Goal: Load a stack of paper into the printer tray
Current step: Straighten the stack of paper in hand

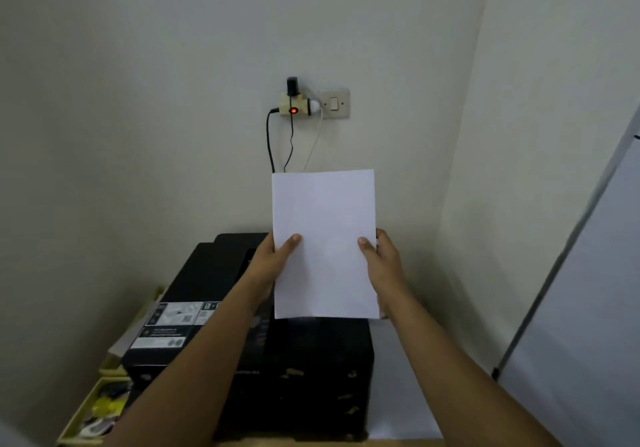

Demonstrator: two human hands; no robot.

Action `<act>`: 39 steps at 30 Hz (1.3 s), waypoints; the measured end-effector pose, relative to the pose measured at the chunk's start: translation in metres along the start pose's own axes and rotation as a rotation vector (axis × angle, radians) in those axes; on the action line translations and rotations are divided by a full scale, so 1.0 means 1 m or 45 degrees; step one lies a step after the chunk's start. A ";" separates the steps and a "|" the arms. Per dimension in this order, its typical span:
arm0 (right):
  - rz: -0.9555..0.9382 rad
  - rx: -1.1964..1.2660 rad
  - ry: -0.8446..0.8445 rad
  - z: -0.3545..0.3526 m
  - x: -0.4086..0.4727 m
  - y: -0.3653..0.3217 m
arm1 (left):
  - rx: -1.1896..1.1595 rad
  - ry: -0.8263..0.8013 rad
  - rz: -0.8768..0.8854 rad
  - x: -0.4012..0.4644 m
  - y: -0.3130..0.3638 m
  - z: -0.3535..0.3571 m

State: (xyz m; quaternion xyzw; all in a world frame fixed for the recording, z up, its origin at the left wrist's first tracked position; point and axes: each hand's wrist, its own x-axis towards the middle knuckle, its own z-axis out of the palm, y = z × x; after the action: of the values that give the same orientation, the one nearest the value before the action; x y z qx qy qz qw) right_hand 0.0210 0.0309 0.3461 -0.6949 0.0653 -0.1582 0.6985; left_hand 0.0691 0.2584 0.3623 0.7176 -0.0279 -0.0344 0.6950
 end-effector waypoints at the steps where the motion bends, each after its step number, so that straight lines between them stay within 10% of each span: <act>1: -0.007 -0.007 -0.013 0.018 -0.001 -0.001 | 0.003 0.012 0.002 0.002 0.000 -0.017; 17: 0.004 0.042 -0.261 0.235 -0.043 0.022 | -0.005 0.131 0.130 -0.005 -0.020 -0.237; 39: 0.060 0.066 -0.200 0.269 -0.039 0.038 | -0.126 0.288 0.013 0.001 -0.046 -0.254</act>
State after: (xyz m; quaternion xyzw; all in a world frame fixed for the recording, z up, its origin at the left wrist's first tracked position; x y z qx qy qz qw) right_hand 0.0734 0.2981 0.3100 -0.6852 0.0224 -0.0885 0.7226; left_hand 0.0921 0.5122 0.3242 0.6817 0.0487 0.0490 0.7284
